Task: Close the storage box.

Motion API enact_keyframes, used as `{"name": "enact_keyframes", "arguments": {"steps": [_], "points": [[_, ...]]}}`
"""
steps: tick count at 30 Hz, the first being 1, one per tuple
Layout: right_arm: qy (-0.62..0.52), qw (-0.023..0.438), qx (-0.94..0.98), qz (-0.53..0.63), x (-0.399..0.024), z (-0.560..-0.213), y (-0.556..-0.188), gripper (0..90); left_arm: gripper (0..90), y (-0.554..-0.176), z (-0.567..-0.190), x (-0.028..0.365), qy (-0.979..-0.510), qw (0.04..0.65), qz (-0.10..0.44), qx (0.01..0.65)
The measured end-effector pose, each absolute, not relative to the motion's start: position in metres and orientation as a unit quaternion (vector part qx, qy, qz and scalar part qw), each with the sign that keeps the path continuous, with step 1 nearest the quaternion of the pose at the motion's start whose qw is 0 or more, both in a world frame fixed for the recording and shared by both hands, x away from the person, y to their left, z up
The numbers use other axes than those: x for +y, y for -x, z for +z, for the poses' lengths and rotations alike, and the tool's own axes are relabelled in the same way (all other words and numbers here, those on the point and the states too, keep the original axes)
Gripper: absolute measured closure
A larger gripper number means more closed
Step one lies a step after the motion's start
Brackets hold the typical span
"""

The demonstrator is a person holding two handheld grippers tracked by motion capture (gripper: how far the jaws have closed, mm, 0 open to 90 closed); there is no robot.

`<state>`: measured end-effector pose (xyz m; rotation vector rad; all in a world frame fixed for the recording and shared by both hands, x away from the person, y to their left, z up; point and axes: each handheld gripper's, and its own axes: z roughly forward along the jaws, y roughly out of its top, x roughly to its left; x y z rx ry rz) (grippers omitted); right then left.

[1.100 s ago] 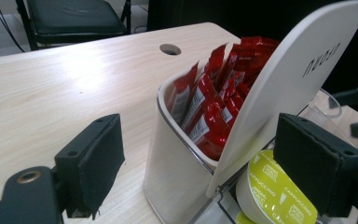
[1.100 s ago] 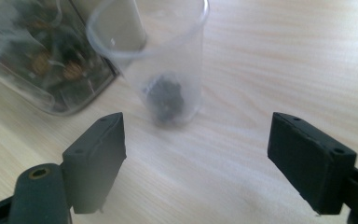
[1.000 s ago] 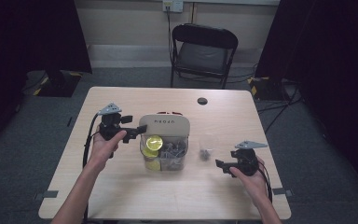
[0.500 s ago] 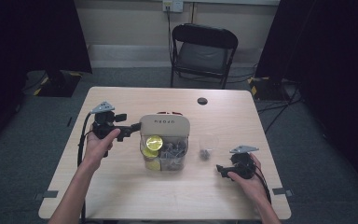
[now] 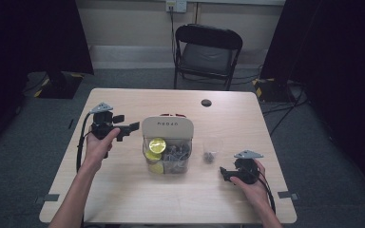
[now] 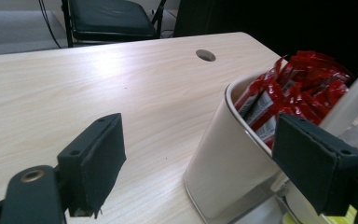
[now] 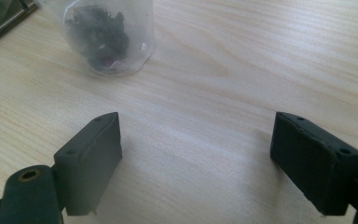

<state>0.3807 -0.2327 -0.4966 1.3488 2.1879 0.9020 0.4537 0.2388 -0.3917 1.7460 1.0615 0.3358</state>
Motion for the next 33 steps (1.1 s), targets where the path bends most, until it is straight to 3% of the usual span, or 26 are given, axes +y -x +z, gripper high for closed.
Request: {"name": "enact_keyframes", "arguments": {"steps": [16,33], "points": [[-0.481,0.218,0.778,0.339,-0.234,-0.500,-0.379,15.6,17.6,-0.463,-0.395,0.230,-0.724,0.519,0.124,0.437],[-0.480,0.218,0.779,0.340,-0.234,-0.500,-0.379,15.7,24.6,-0.452,-0.387,0.227,-0.722,0.522,0.136,0.433]]}}
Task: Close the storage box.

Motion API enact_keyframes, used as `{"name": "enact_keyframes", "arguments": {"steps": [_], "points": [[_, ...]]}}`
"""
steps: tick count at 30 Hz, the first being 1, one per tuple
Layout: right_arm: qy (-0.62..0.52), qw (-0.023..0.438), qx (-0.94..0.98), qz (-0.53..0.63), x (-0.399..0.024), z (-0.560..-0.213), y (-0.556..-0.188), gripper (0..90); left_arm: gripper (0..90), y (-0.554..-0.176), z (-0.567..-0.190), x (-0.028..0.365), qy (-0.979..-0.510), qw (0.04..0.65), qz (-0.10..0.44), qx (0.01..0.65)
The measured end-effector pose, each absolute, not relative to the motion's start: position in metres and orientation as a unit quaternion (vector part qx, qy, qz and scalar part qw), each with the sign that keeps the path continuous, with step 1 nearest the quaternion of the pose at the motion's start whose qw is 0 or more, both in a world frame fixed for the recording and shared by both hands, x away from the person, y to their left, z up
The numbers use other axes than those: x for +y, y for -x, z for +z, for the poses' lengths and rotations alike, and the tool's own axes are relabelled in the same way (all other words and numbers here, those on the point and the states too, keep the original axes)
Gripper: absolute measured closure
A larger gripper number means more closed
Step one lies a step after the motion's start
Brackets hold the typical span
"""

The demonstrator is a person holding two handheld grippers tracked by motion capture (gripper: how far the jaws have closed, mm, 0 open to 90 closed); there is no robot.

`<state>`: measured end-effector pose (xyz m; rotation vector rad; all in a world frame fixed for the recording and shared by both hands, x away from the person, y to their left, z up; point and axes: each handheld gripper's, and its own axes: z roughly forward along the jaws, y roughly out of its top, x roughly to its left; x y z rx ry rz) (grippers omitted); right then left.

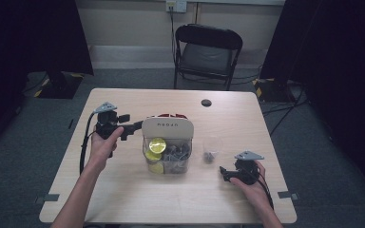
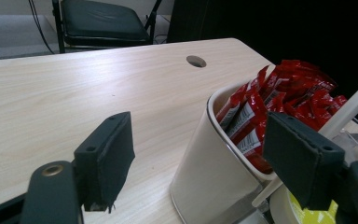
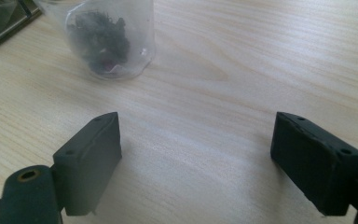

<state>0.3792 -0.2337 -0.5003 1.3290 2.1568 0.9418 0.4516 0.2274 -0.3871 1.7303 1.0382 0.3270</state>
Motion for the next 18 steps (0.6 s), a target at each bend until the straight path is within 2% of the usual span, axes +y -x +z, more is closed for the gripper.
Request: {"name": "enact_keyframes", "arguments": {"steps": [18], "points": [[-0.480,0.218,0.779,0.340,-0.2337,-0.5002,-0.3792,15.6,23.9,-0.4466,-0.3840,0.2278,-0.718,0.533,0.132,0.429]]}}
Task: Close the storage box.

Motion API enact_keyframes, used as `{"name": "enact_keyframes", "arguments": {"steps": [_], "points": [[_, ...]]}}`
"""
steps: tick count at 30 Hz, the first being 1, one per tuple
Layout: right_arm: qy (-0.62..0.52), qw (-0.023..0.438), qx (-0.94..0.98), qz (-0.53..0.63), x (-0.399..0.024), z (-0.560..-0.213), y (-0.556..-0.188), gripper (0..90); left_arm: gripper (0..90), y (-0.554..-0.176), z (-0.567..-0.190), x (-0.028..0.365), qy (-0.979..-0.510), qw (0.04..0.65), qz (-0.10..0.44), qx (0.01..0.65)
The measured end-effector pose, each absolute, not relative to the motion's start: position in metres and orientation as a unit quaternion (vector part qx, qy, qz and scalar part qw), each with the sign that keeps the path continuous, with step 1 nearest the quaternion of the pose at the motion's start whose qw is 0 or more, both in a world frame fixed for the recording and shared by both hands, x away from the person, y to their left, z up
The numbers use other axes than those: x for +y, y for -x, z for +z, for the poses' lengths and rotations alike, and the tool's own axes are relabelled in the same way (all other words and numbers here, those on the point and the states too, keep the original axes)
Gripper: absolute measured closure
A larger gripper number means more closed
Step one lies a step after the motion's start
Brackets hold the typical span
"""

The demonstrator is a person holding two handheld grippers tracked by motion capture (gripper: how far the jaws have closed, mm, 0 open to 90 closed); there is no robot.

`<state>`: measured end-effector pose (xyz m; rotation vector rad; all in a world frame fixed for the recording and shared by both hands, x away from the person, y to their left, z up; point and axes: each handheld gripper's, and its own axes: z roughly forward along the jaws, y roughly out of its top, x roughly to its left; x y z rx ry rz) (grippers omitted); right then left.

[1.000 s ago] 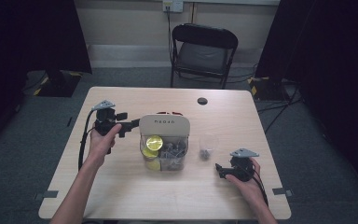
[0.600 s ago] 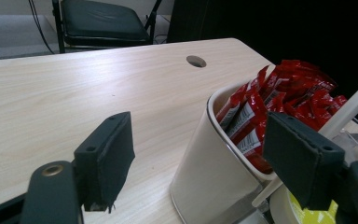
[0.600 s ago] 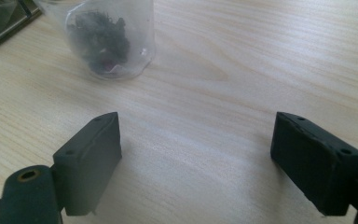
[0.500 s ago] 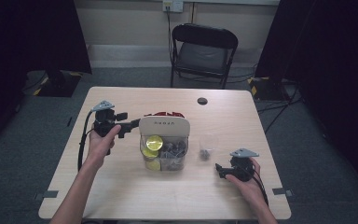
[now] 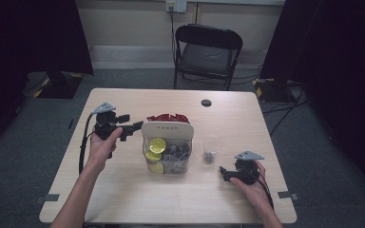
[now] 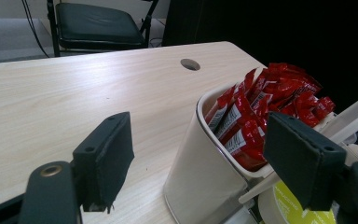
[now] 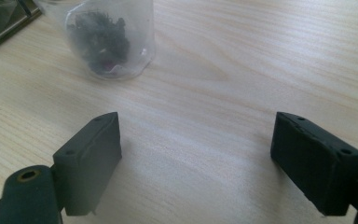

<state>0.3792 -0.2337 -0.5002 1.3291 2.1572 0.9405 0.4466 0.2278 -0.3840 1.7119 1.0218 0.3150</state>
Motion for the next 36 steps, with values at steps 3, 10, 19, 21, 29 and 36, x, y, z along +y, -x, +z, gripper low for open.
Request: {"name": "enact_keyframes", "arguments": {"steps": [3,10,19,21,29,36], "points": [[-0.480,0.218,0.779,0.340,-0.234,-0.500,-0.379,15.6,23.8,-0.446,-0.384,0.228,-0.718,0.533,0.132,0.429],[-0.480,0.218,0.779,0.340,-0.234,-0.500,-0.379,15.6,23.7,-0.444,-0.382,0.228,-0.718,0.535,0.132,0.425],[-0.480,0.218,0.779,0.340,-0.234,-0.500,-0.379,15.6,21.9,-0.443,-0.382,0.222,-0.727,0.533,0.126,0.413],[-0.480,0.218,0.779,0.340,-0.234,-0.500,-0.379,15.6,21.3,-0.442,-0.382,0.221,-0.730,0.530,0.126,0.413],[-0.480,0.218,0.779,0.340,-0.234,-0.500,-0.379,15.6,20.4,-0.441,-0.384,0.218,-0.735,0.527,0.123,0.408],[-0.480,0.218,0.779,0.340,-0.234,-0.500,-0.379,15.6,19.1,-0.439,-0.386,0.216,-0.740,0.523,0.120,0.405]]}}
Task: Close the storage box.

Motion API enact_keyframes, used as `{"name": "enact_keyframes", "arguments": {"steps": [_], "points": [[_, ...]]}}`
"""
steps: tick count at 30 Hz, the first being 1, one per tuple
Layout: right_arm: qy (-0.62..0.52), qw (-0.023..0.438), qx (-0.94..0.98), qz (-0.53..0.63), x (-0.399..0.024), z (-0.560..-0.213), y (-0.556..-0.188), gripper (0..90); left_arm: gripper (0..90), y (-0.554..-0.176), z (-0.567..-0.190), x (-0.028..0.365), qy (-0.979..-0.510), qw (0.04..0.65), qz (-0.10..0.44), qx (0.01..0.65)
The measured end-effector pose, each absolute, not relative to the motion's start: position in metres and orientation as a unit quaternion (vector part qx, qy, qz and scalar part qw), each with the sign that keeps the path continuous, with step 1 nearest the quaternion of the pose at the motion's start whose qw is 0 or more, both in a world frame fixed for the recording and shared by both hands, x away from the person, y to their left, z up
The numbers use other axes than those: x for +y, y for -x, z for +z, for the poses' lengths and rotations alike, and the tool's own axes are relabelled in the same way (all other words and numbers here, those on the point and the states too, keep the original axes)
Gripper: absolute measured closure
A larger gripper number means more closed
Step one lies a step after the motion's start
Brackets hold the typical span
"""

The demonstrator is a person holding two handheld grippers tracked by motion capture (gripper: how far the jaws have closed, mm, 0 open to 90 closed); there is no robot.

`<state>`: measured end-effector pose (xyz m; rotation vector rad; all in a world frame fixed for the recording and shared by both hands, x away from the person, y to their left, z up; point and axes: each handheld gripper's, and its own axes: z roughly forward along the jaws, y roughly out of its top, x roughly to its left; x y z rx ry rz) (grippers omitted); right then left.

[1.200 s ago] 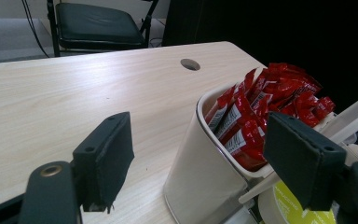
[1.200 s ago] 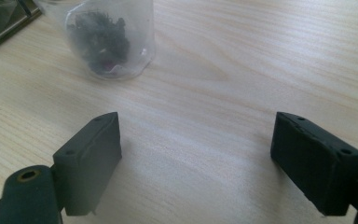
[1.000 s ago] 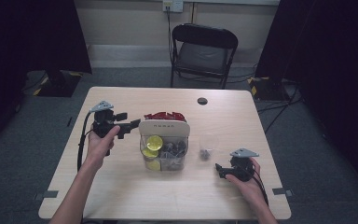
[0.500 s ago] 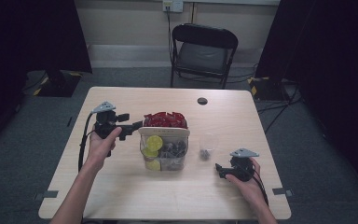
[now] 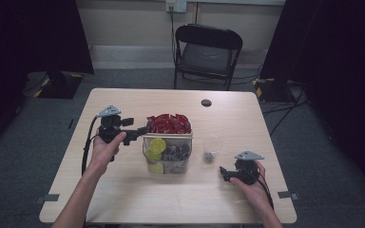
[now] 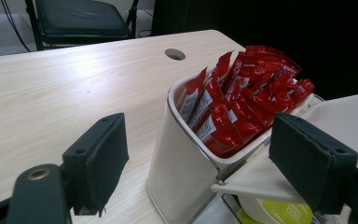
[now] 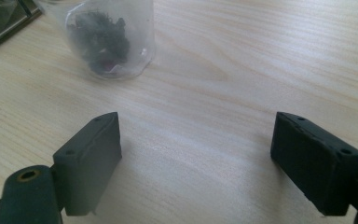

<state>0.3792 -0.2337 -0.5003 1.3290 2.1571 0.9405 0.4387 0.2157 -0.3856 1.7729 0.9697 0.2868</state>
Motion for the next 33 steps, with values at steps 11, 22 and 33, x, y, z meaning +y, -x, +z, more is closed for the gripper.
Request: {"name": "enact_keyframes", "arguments": {"steps": [11,22,33], "points": [[-0.480,0.218,0.779,0.340,-0.234,-0.500,-0.379,15.6,18.2,-0.437,-0.389,0.208,-0.750,0.516,0.115,0.397],[-0.480,0.218,0.779,0.340,-0.234,-0.500,-0.379,15.6,17.7,-0.428,-0.396,0.205,-0.766,0.493,0.120,0.394],[-0.480,0.218,0.779,0.340,-0.234,-0.500,-0.379,15.6,17.0,-0.423,-0.405,0.206,-0.779,0.476,0.114,0.391]]}}
